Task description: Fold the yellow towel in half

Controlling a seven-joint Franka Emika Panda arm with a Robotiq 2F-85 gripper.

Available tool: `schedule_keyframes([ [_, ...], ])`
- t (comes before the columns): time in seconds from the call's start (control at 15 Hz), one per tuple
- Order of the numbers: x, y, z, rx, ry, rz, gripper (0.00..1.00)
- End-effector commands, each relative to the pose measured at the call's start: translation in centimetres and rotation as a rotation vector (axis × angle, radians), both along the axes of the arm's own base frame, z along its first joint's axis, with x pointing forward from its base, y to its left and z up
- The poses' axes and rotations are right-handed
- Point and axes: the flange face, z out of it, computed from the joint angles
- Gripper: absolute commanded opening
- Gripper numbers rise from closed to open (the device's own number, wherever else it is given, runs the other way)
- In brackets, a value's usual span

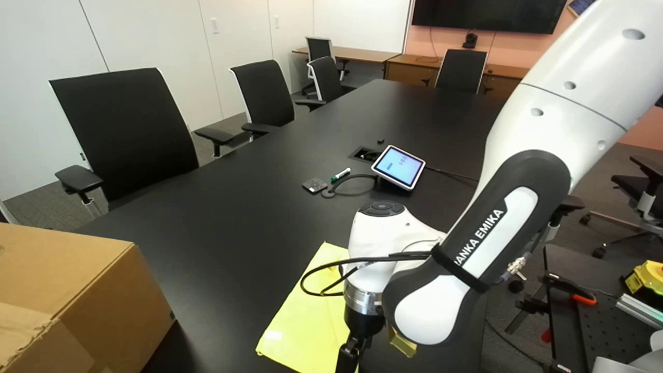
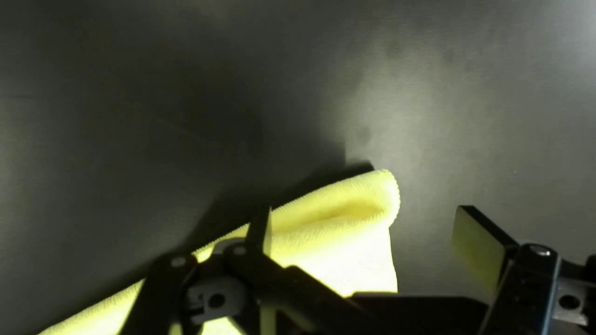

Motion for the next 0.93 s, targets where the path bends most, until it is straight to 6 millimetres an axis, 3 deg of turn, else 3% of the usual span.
schedule_keyframes([
  [0.0,0.7,-1.2,-1.4,0.006,-0.023,0.080,1.00],
  [0.27,1.0,-1.8,-2.5,-0.031,-0.033,0.159,1.00],
  [0.87,3.1,-2.1,-1.0,-0.100,-0.096,0.276,1.00],
])
